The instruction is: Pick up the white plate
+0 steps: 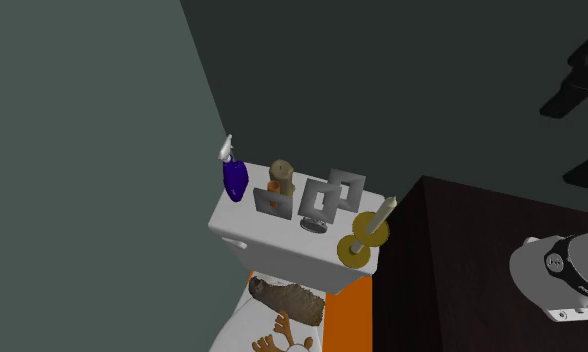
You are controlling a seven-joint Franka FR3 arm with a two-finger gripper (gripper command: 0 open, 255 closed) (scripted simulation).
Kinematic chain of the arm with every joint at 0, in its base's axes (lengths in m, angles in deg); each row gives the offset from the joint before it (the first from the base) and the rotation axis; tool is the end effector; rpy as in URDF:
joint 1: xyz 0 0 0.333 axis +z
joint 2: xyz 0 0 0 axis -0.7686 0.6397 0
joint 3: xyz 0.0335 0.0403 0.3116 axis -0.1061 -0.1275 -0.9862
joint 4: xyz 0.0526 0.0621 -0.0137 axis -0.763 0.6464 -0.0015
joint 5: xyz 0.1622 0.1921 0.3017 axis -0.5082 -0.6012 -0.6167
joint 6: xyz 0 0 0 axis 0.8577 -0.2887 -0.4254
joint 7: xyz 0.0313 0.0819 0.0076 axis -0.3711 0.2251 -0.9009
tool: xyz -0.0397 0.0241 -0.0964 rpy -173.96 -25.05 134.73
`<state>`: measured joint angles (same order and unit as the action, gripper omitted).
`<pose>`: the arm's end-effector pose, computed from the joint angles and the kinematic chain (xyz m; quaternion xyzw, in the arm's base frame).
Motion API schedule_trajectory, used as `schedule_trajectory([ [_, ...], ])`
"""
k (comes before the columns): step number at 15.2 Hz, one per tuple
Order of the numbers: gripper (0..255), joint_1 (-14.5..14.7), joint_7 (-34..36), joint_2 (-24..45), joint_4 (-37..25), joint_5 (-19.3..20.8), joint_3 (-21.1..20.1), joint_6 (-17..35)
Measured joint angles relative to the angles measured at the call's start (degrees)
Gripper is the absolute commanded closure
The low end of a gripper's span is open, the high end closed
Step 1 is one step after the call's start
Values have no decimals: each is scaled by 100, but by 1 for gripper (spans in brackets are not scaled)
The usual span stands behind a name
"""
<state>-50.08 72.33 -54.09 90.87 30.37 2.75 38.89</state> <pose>0.3119 -0.0182 0.6042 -0.9960 0.0755 -0.0214 0.0421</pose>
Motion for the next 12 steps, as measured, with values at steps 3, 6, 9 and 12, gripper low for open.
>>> schedule_trajectory([
  [3, 0, -4, -47, 179, 14, 17, 37, 172],
  [6, 0, -5, -139, 611, 105, 40, 104, 652],
  [9, 0, -12, -272, 1162, 146, 62, 203, 1202],
  [12, 0, -24, -421, 1693, 115, 78, 315, 1659],
])
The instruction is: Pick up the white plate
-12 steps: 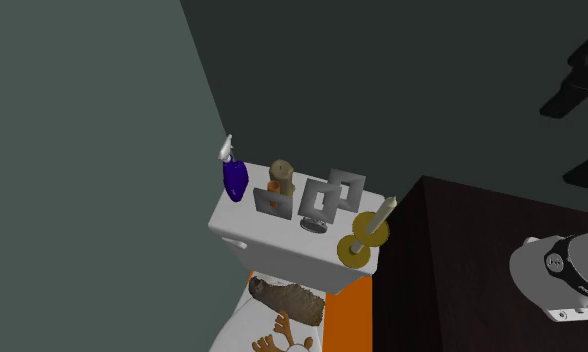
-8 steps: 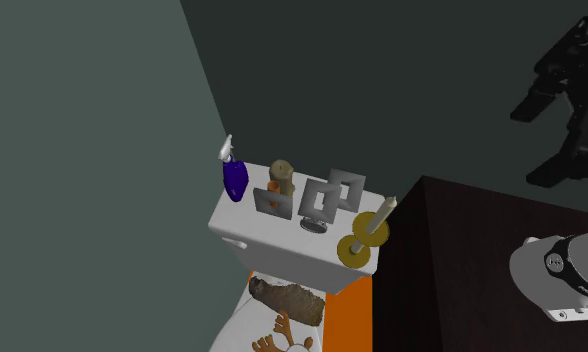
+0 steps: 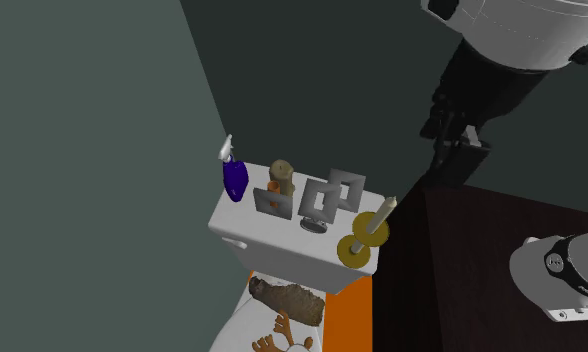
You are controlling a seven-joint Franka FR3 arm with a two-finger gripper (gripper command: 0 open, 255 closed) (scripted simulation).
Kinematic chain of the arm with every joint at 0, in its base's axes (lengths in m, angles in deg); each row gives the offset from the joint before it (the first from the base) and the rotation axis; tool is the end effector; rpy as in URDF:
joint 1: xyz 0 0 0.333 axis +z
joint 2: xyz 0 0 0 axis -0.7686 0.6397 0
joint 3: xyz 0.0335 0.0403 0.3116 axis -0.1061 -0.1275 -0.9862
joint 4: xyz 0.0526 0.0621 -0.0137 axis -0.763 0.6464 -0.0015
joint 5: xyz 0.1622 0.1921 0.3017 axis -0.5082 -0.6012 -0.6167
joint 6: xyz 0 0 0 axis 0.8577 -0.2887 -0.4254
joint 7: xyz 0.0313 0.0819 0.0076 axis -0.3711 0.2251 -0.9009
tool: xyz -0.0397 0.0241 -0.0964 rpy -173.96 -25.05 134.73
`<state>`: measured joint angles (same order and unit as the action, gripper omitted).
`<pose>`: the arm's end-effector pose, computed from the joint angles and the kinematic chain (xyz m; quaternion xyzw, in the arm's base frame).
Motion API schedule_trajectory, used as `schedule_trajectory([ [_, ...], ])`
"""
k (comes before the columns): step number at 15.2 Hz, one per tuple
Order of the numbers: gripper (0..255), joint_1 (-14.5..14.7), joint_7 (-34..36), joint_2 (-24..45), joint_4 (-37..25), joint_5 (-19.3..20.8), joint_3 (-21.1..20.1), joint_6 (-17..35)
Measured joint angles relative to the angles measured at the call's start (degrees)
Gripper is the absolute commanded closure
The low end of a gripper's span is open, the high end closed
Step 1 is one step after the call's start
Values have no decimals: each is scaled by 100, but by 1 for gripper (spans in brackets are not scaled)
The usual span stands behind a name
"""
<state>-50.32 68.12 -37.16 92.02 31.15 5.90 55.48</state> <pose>0.4060 -0.0482 0.5130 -0.9964 0.0743 -0.0102 0.0394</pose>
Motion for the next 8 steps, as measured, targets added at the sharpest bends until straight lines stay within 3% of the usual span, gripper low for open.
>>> schedule_trajectory([
  [8, 0, 17, -348, 1641, -539, -133, 207, 985],
])
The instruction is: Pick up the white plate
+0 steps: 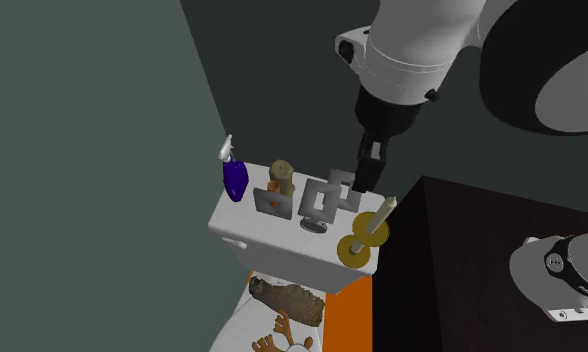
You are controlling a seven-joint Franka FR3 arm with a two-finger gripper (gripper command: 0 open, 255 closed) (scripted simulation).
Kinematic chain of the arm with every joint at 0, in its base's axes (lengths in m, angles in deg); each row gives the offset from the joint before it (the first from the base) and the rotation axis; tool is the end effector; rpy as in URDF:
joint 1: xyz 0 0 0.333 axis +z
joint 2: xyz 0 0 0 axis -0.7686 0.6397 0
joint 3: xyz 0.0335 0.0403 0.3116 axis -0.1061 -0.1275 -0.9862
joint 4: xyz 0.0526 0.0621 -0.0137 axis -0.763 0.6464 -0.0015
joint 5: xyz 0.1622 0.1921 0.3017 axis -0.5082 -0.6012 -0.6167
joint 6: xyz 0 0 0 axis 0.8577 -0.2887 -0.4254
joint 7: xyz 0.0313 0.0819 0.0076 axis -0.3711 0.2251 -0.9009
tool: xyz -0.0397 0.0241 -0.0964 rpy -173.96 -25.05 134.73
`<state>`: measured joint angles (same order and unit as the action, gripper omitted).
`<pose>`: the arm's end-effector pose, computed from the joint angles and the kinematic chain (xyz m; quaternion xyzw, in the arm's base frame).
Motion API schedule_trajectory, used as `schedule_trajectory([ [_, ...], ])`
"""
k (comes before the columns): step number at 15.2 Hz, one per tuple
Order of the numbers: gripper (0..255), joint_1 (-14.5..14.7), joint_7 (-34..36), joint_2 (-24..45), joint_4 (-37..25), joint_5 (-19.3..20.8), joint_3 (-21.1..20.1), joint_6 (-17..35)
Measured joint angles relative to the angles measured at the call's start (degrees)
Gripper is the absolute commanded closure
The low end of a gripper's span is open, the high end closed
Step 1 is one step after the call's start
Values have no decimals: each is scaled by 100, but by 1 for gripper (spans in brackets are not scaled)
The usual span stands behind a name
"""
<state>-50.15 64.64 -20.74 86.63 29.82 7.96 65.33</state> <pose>0.4809 -0.0699 0.4449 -0.9966 0.0730 -0.0019 0.0373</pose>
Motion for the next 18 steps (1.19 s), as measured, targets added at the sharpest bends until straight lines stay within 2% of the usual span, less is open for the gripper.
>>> schedule_trajectory([
  [8, 0, -52, -400, 1834, -947, -330, 100, 749],
  [18, 0, -318, -749, 4075, -2826, -675, 27, 941],
])
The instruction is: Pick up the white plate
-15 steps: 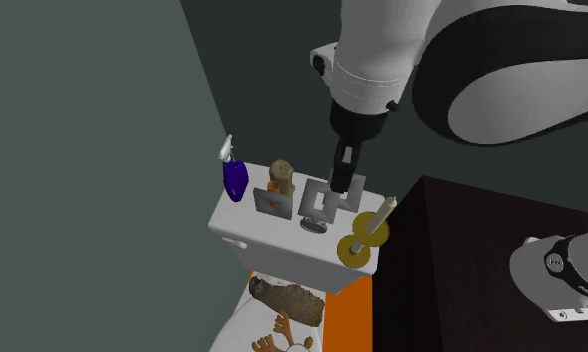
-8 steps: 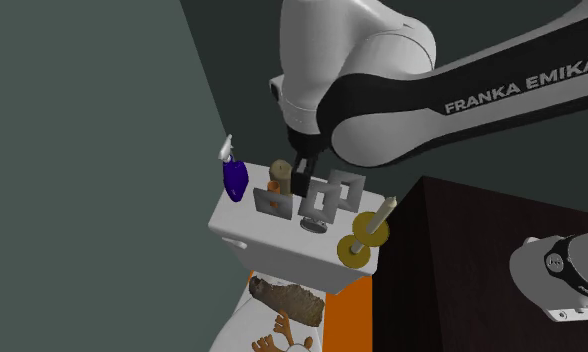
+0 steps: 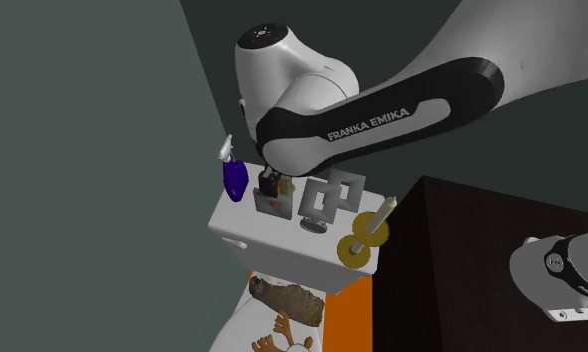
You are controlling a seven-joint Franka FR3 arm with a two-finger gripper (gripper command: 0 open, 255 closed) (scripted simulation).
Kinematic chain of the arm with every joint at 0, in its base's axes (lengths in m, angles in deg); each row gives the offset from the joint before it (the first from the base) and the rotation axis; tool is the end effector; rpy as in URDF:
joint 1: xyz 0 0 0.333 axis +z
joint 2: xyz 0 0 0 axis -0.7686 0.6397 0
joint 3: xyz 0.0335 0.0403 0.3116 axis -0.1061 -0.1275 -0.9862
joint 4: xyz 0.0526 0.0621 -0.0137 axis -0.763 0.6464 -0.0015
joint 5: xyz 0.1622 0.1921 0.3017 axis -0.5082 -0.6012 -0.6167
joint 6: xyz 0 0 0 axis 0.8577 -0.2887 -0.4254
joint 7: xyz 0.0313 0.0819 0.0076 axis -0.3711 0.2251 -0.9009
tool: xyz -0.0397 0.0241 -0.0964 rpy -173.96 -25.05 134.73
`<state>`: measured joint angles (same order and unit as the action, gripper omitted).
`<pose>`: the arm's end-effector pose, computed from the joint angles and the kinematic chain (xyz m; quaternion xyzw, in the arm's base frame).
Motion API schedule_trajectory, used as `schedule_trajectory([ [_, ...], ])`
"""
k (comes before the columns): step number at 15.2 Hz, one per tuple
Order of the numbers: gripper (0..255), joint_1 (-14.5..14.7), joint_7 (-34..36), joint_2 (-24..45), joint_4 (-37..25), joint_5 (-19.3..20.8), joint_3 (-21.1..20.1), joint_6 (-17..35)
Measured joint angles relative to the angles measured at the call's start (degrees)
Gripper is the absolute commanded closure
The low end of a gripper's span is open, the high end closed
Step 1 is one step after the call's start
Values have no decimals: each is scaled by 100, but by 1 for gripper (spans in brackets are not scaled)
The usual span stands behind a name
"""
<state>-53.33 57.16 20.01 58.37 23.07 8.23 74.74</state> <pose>0.6453 -0.1211 0.2735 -0.9968 0.0712 0.0170 0.0323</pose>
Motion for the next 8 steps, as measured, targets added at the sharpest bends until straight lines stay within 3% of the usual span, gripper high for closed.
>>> schedule_trajectory([
  [8, 0, -266, -24, 2026, -2344, -92, -108, -415],
])
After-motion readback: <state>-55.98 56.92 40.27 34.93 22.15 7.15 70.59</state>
